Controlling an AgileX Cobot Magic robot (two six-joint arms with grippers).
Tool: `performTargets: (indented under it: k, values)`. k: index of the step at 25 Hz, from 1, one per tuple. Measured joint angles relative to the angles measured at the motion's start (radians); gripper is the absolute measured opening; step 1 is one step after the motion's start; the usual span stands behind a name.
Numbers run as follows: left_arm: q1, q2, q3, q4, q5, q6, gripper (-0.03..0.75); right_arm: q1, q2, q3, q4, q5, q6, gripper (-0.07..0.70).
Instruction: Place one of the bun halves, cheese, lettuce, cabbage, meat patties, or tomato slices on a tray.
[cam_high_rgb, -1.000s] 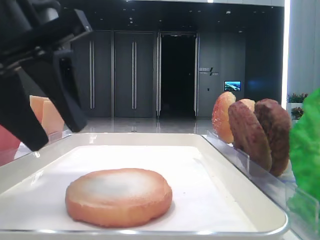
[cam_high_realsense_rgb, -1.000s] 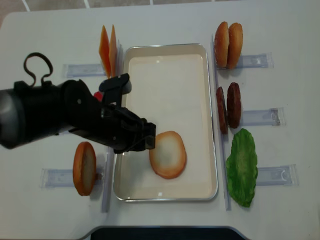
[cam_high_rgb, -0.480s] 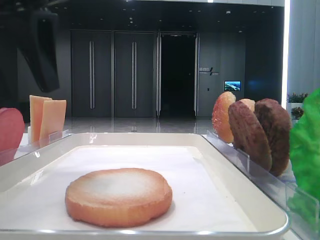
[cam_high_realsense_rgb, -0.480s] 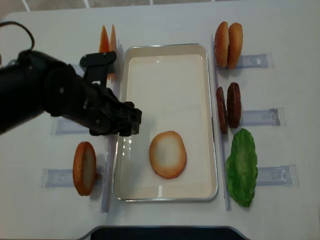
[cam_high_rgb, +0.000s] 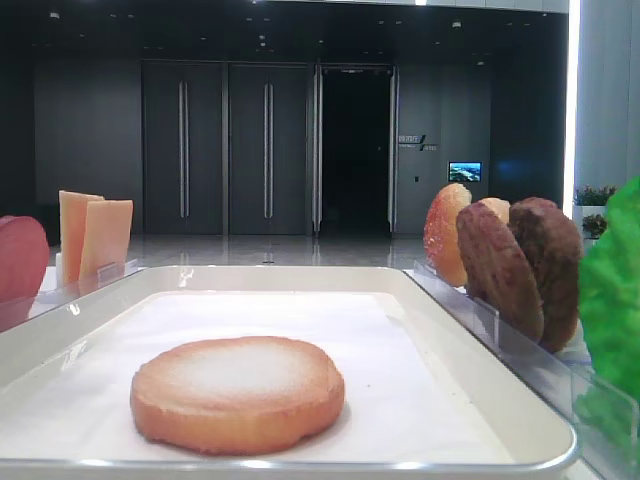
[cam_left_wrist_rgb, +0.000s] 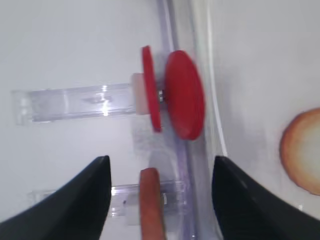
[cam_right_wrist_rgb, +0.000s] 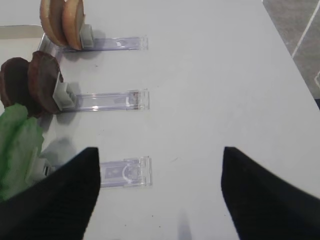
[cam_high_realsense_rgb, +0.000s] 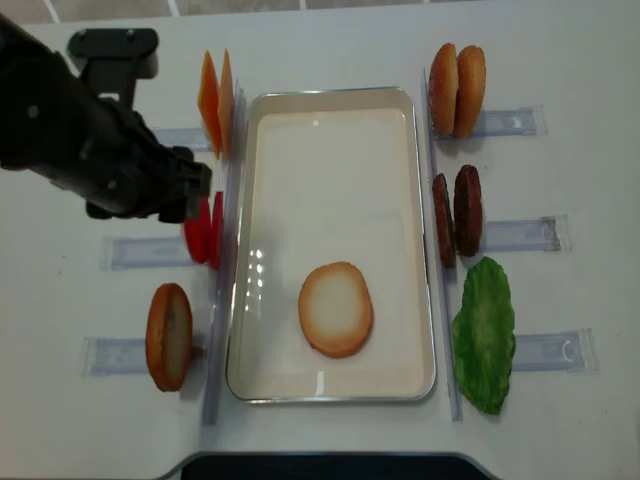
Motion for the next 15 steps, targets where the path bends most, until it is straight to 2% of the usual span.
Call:
performTargets:
  k: [4, 8, 11, 15]
  values:
    - [0.095, -0.054, 0.000, 0.041, 0.069, 0.020, 0.484, 0.000, 0.000, 0.000, 0.000, 0.000, 0.000, 0.514]
    - [0.176, -0.101, 0.000, 0.057, 0.110, 0.055, 0.484, 0.000, 0.000, 0.000, 0.000, 0.000, 0.000, 0.514]
    - [0.212, -0.129, 0.000, 0.077, 0.141, 0.078, 0.484, 0.000, 0.000, 0.000, 0.000, 0.000, 0.000, 0.514]
    - [0.217, -0.179, 0.000, 0.102, 0.186, 0.097, 0.484, 0.000, 0.000, 0.000, 0.000, 0.000, 0.000, 0.514]
